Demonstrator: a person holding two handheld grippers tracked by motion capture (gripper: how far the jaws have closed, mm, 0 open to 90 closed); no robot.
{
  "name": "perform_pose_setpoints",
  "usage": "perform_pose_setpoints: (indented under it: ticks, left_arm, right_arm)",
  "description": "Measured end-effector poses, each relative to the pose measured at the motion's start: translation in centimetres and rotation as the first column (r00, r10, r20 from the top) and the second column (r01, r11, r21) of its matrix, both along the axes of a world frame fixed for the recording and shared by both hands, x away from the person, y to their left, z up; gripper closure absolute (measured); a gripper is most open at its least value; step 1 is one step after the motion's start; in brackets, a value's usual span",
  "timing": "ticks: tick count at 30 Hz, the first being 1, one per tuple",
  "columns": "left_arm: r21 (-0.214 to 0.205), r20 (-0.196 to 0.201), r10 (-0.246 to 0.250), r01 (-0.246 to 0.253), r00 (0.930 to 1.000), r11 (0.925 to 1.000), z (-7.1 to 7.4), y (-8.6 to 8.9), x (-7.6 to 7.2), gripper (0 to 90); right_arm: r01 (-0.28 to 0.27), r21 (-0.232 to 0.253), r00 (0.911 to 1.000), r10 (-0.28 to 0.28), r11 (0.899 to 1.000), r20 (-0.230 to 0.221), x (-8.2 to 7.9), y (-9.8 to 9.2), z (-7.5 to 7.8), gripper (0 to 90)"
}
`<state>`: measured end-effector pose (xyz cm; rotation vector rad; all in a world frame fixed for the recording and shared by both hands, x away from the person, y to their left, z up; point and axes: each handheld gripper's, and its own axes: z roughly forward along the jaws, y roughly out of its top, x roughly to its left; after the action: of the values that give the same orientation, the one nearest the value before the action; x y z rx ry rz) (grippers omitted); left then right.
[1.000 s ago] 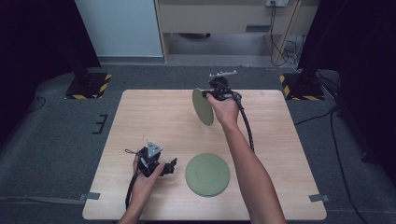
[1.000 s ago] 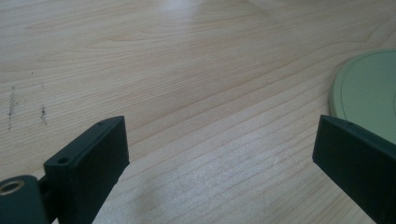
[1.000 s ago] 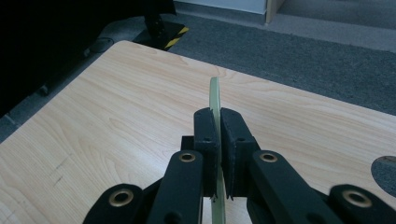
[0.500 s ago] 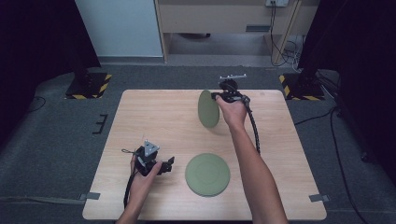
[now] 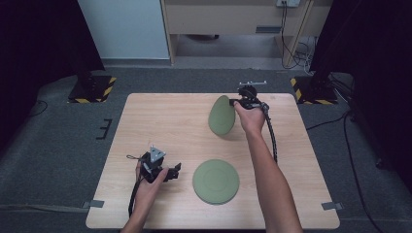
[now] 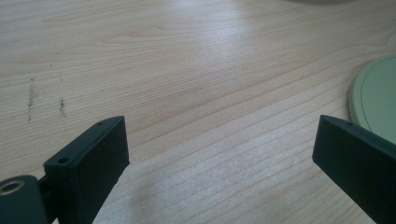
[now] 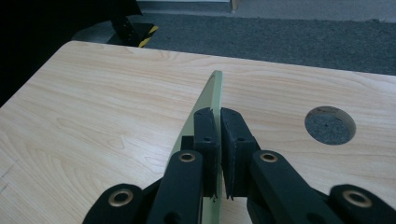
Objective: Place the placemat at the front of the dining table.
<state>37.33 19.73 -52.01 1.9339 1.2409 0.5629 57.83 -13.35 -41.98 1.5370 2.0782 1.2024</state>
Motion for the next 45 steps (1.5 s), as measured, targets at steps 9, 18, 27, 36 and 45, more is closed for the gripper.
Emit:
perform_pose_setpoints:
  ticks: [9, 18, 27, 36, 45]
  left_arm:
    - [0.004, -0.009, -0.006, 0.006, 0.9999, 1.0000, -0.3, -0.2, 0.1, 3.1]
    - [0.014, -0.013, -0.009, 0.009, 0.9999, 0.9999, -0.4, -0.3, 0.2, 3.1]
    - [0.019, -0.020, -0.016, 0.016, 0.9997, 0.9997, -0.5, -0.4, 0.3, 3.1]
    - [0.030, -0.008, -0.018, 0.018, 0.9998, 0.9994, -0.3, -0.3, 0.2, 3.1]
    - [0.035, -0.006, -0.010, 0.010, 0.9999, 0.9993, -0.2, -0.2, 0.1, 3.0]
  right_arm:
    - [0.046, -0.010, 0.9980, -0.046, 0.999, -0.043, 1.1, -2.0, -2.2, 86.0]
    - [0.082, -0.034, 0.9930, -0.084, 0.996, -0.083, 1.6, -3.6, -4.9, 85.4]
    - [0.144, -0.064, 0.9834, -0.150, 0.988, -0.102, 1.5, -4.5, -6.5, 57.1]
    - [0.154, -0.083, 0.9834, -0.161, 0.985, -0.083, -1.1, -5.9, -5.6, 27.8]
    - [0.145, -0.095, 0.9868, -0.151, 0.985, -0.059, -4.3, -7.4, -4.4, 19.0]
